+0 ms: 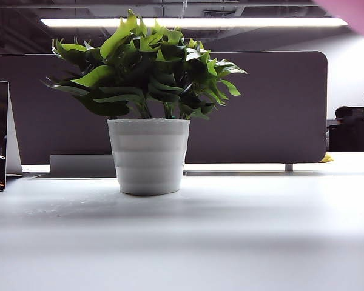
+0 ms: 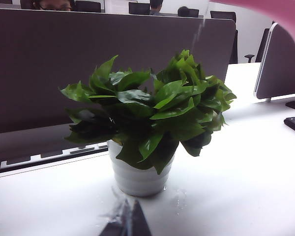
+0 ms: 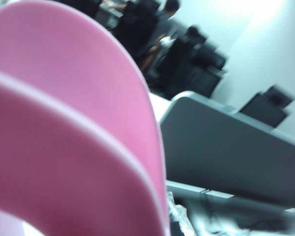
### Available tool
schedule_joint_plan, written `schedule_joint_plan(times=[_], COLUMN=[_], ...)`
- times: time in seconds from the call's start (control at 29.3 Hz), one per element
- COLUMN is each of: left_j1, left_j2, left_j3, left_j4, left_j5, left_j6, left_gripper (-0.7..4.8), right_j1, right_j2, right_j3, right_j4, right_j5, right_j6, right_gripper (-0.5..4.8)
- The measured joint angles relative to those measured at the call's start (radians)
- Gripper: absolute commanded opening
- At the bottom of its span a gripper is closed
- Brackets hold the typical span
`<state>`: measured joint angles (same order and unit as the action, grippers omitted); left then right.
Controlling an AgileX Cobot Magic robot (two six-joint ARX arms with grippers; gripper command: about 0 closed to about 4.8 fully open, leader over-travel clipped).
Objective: Pick up the watering can from the table, water the potted plant, and put the can back.
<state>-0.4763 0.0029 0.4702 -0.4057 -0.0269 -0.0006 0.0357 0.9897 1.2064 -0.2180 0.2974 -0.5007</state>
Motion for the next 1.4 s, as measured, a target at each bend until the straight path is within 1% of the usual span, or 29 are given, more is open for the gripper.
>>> schedule_joint_plan(times=[0.14, 0.24, 0.41, 0.55, 0.65, 0.78, 0.92, 1.09, 1.23, 1.4], left_j1=[0.004, 0.041, 0.122, 0.158, 0.192, 0.243, 0.269, 0.270, 0.282, 0.309], left_j2=[0.000, 0.000, 0.000, 0.000, 0.000, 0.000, 0.000, 0.000, 0.000, 0.001], left_j3=[0.000, -0.010, -0.044, -0.072, -0.113, -0.164, -0.204, -0.246, -0.296, -0.362], left_j4=[0.000, 0.003, 0.000, 0.003, 0.002, -0.002, -0.003, 0.003, 0.003, -0.001], left_j5=[0.000, 0.000, 0.000, 0.000, 0.001, 0.000, 0.000, 0.000, 0.000, 0.000], left_j6=[0.000, 0.000, 0.000, 0.000, 0.000, 0.000, 0.000, 0.000, 0.000, 0.000], left_gripper=[-0.05, -0.05, -0.05, -0.05, -0.05, -0.05, -0.05, -0.05, -0.05, -0.05], right_j1=[-0.007, -0.011, -0.029, -0.056, -0.095, -0.182, -0.256, -0.319, -0.317, -0.315], right_j2=[-0.033, -0.058, -0.087, -0.119, -0.140, -0.141, -0.139, -0.119, -0.070, 0.059], right_j3=[-0.087, -0.137, -0.232, -0.315, -0.399, -0.509, -0.608, -0.726, -0.806, -0.869], right_j4=[-0.029, -0.023, 0.039, 0.074, 0.151, 0.277, 0.408, 0.570, 0.689, 0.948], right_j5=[-0.053, -0.071, -0.103, -0.122, -0.182, -0.300, -0.359, -0.377, -0.378, -0.392], right_j6=[0.098, 0.158, 0.242, 0.303, 0.389, 0.522, 0.623, 0.659, 0.657, 0.657], right_gripper=[-0.03, -0.03, -0.03, -0.03, -0.03, -0.03, -0.02, -0.02, -0.02, -0.02])
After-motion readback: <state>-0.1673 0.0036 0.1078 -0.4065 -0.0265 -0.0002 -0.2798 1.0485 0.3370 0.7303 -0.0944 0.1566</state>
